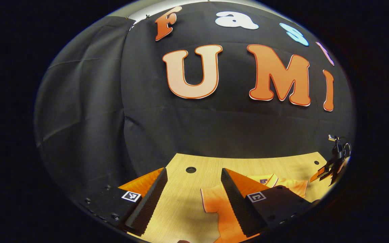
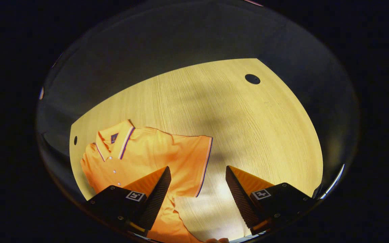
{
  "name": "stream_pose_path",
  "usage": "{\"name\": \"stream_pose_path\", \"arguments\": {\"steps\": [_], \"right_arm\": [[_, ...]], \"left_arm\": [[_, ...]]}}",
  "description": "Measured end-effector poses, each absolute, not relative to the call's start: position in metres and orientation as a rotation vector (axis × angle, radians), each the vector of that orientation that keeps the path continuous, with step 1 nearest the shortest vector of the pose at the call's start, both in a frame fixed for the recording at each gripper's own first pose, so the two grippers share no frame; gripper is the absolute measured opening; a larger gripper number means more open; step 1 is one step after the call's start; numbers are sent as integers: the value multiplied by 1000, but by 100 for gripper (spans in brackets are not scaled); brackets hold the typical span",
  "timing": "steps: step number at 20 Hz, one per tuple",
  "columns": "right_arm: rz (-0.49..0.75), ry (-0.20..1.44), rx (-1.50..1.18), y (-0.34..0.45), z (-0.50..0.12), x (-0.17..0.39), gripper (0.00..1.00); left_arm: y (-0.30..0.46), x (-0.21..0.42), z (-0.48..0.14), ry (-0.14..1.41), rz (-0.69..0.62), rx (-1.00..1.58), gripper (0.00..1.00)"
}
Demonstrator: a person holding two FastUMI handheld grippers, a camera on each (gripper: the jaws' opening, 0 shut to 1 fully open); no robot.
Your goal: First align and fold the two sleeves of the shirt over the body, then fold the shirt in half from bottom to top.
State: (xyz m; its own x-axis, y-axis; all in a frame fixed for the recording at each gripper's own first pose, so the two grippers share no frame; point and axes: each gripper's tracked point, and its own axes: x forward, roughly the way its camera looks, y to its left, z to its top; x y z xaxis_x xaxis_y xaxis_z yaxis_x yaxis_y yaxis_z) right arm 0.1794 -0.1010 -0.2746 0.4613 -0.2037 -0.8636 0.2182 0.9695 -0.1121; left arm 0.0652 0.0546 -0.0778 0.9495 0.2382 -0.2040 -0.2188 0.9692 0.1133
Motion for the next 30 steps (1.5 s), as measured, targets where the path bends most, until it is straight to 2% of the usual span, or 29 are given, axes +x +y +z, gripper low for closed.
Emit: {"name": "stream_pose_path", "arguments": {"steps": [3,9,11,14,15,16,17,18,19,20,24,30], "right_arm": [[-291,1113,25,-110,-301,185,99],[-341,1185,14,-120,-335,184,100],[-349,1186,16,-118,-331,184,98],[-362,1174,23,-121,-337,189,93],[-365,1170,27,-121,-337,191,84],[-365,1169,30,-121,-337,191,65],[-355,1164,25,-120,-337,192,61],[-342,1153,23,-120,-335,195,38],[-325,1146,14,-118,-335,196,20],[-304,1137,6,-115,-334,196,9],[-277,1096,3,-106,-326,199,9],[-230,999,-3,-79,-276,202,9]], "left_arm": [[54,66,-83,240,233,96,96],[54,66,-89,268,228,91,99],[55,66,-93,272,231,77,96],[56,65,-97,281,231,60,98],[55,65,-98,283,226,53,98],[54,66,-98,286,221,47,98],[53,64,-101,288,217,42,97],[53,64,-100,289,214,35,97],[54,64,-102,288,213,26,98],[54,63,-103,289,212,19,98],[66,55,-102,281,216,4,98],[93,40,-104,271,233,-24,98]]}}
